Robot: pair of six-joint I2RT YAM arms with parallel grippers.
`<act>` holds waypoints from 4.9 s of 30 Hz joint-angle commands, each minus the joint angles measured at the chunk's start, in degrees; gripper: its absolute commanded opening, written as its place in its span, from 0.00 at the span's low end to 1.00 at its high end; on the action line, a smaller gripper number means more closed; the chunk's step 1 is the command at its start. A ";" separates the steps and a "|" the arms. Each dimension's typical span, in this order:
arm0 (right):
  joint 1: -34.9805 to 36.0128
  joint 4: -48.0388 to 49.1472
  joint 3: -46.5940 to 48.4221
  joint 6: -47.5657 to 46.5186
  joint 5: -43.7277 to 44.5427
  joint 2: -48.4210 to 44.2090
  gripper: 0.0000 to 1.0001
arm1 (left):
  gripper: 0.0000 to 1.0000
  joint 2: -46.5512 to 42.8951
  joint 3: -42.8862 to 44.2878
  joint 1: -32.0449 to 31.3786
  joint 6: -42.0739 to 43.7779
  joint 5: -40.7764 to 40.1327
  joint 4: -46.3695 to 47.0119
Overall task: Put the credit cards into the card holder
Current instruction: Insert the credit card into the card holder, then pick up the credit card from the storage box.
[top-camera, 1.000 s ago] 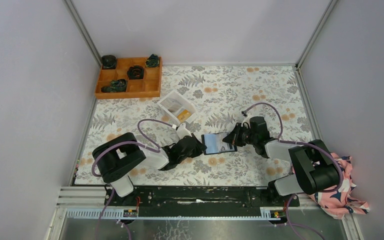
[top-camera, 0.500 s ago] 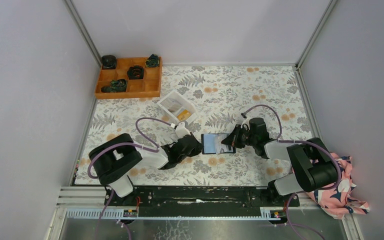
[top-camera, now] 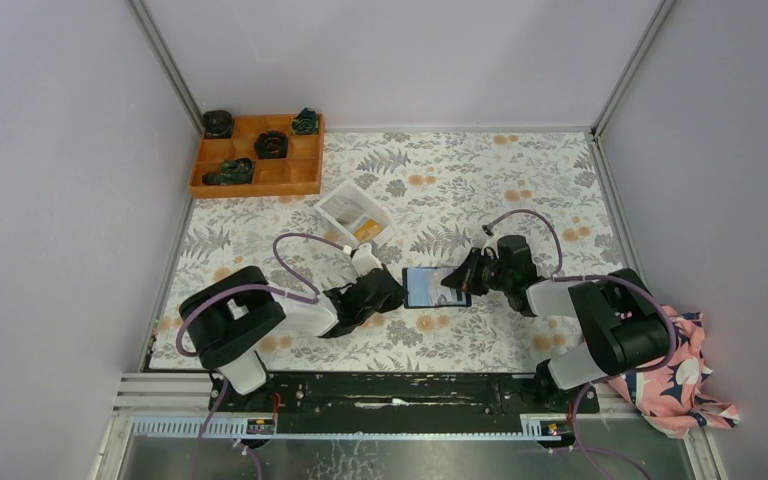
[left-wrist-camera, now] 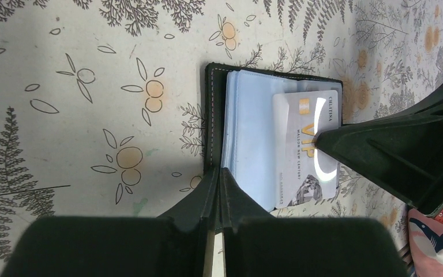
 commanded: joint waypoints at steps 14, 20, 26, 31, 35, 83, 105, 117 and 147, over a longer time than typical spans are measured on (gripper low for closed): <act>2.05 1.89 -0.25 -0.06 3.07 6.54 0.00 | 0.05 4.39 0.46 0.38 1.49 -0.21 -2.57; 6.74 0.43 0.48 -0.17 7.26 6.97 0.00 | 0.00 4.60 0.65 0.39 1.75 0.50 -2.16; 10.44 -1.74 2.14 0.32 10.95 7.45 0.00 | 0.00 4.34 0.29 0.39 1.80 0.86 -1.67; 11.46 -4.51 3.26 -0.27 12.53 6.46 0.28 | 0.00 4.66 0.04 0.39 1.85 1.27 -1.09; 11.69 -8.98 4.14 -2.03 15.03 3.83 0.42 | 0.00 4.74 -0.71 0.34 1.52 1.42 -0.42; 15.27 -32.78 44.43 -25.49 24.64 4.39 0.50 | 0.55 -22.50 -7.33 8.53 1.17 -13.82 -14.21; 21.46 -46.20 93.81 -34.65 20.66 42.96 0.49 | 0.80 -15.26 -5.07 33.88 3.04 0.29 -6.68; 21.47 -49.39 103.20 -32.43 16.13 51.00 0.48 | 0.79 -6.99 -1.54 36.86 3.23 4.78 -3.61; 21.21 -44.05 100.04 -22.97 6.79 50.76 0.30 | 0.79 -2.46 2.14 36.91 4.87 6.19 -4.60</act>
